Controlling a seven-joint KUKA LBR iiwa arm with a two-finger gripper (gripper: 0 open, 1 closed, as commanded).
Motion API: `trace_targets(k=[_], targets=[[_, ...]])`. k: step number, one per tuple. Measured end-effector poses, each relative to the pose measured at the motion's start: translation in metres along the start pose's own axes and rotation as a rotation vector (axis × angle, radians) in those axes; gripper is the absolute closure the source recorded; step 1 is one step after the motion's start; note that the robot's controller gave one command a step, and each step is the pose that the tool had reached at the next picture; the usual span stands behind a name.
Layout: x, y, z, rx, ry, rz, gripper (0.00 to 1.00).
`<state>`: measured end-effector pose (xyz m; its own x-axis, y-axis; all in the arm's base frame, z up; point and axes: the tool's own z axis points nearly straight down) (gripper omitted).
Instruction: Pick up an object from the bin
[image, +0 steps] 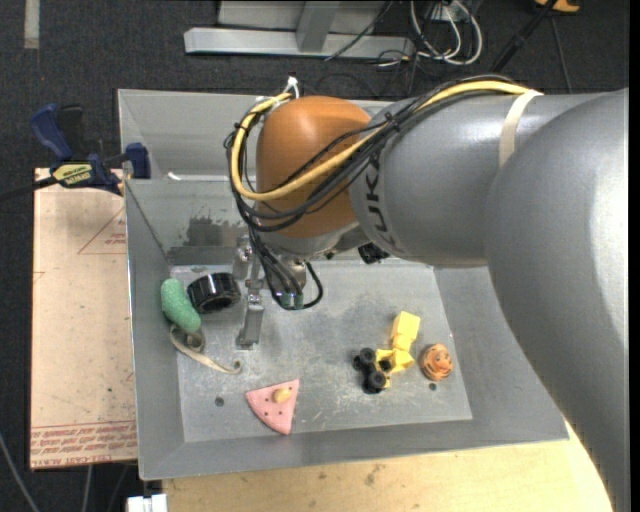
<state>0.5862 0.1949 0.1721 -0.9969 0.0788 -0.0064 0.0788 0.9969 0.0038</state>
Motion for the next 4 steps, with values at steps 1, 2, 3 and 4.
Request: trace_targets(k=[1, 2, 3, 4], targets=[[-0.038, 0.016, 0.016, 0.004, 0.004, 0.275, 0.00], [-0.036, 0.007, 0.058, 0.002, 0.004, 0.094, 0.00], [-0.037, 0.021, 0.094, 0.003, 0.004, 0.355, 0.00], [-0.036, 0.015, 0.102, 0.003, 0.005, 0.193, 1.00]])
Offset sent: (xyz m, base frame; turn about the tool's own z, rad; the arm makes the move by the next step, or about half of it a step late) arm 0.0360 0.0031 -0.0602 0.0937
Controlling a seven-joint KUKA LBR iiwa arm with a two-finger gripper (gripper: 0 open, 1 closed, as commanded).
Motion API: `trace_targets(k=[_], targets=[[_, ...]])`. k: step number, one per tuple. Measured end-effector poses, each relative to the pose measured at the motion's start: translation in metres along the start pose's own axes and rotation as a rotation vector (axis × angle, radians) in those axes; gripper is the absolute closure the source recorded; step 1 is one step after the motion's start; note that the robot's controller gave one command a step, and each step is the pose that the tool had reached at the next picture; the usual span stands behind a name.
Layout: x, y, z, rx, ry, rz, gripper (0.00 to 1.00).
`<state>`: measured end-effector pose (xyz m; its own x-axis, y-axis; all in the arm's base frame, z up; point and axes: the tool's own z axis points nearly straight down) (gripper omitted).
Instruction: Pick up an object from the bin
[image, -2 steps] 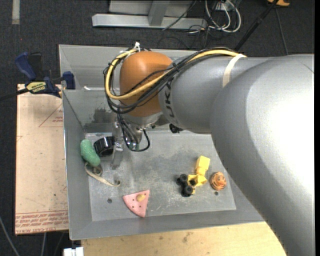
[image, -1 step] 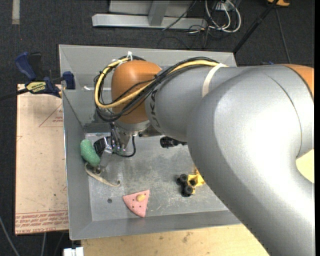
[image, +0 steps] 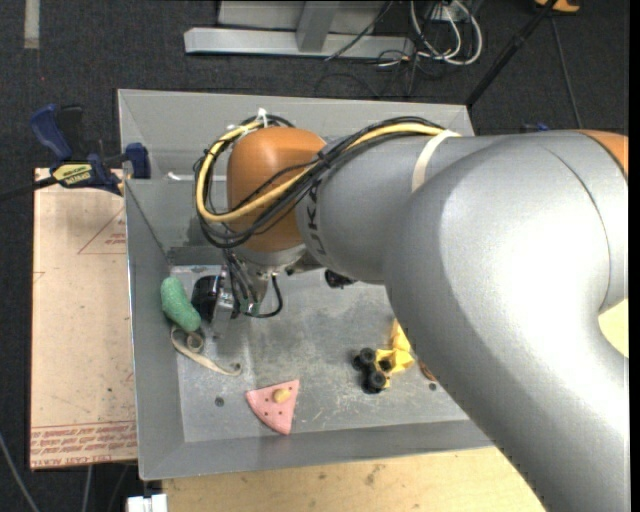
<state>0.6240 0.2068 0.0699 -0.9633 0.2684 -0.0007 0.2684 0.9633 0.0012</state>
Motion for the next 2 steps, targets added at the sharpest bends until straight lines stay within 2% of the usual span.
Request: trace_targets(k=[2], targets=[[0.0005, -0.0003, -0.0021, 0.001, 0.001, 0.000, 1.00]])
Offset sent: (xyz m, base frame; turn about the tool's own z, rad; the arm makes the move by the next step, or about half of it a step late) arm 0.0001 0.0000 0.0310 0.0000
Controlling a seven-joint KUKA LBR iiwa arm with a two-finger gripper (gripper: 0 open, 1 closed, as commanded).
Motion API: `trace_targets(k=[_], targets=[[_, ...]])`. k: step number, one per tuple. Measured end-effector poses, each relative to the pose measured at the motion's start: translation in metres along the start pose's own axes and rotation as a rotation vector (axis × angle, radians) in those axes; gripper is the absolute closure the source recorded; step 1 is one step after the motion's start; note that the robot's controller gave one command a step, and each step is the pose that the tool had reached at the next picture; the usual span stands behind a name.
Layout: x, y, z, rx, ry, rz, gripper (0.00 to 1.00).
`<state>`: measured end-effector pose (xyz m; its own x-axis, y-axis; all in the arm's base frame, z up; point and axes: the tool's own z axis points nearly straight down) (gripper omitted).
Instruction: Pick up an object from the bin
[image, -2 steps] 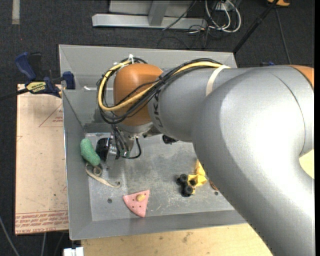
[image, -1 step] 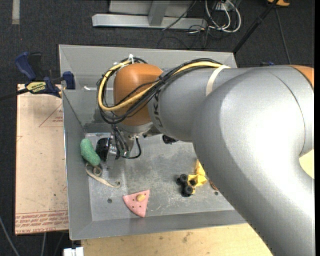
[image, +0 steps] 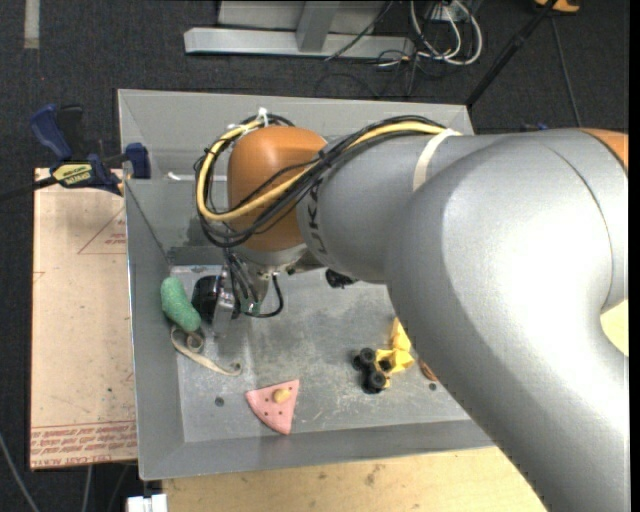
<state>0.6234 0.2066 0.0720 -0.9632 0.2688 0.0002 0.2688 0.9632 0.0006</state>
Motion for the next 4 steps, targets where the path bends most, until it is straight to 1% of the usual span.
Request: trace_targets(k=[1, 2, 4], targets=[[0.002, -0.001, -0.014, 0.005, 0.008, 0.000, 1.00], [0.002, -0.001, -0.039, 0.004, 0.006, 0.001, 1.00], [-0.001, 0.001, -0.081, -0.003, -0.004, 0.000, 1.00]])
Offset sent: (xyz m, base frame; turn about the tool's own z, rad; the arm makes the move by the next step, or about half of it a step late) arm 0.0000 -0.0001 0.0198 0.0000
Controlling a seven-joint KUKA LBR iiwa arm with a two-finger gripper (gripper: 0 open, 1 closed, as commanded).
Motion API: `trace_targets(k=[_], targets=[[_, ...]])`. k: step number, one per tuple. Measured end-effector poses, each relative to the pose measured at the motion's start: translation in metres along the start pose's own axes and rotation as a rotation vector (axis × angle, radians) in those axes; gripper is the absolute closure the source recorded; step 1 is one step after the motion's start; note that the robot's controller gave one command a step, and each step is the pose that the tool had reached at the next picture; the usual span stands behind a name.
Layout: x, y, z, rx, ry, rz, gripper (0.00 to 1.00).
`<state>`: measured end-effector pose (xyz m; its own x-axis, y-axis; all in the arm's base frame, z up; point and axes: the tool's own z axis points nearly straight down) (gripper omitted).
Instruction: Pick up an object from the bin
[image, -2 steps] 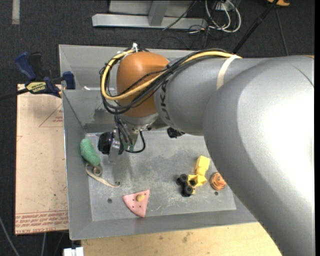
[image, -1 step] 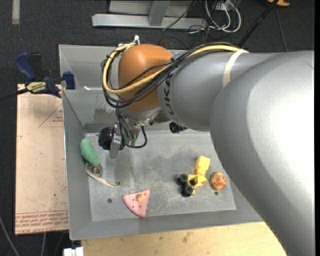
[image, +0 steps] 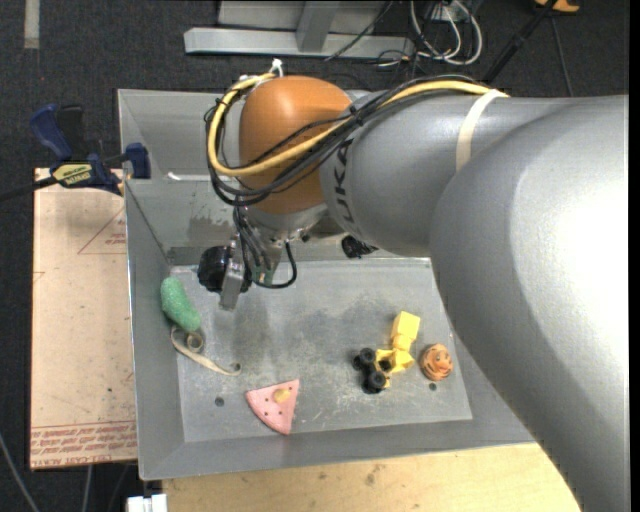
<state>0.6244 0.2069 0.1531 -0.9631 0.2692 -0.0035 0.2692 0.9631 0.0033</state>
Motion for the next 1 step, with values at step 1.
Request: trace_targets(k=[1], targets=[[-0.0008, 0.0005, -0.0079, -0.002, -0.003, 0.000, 1.00]])
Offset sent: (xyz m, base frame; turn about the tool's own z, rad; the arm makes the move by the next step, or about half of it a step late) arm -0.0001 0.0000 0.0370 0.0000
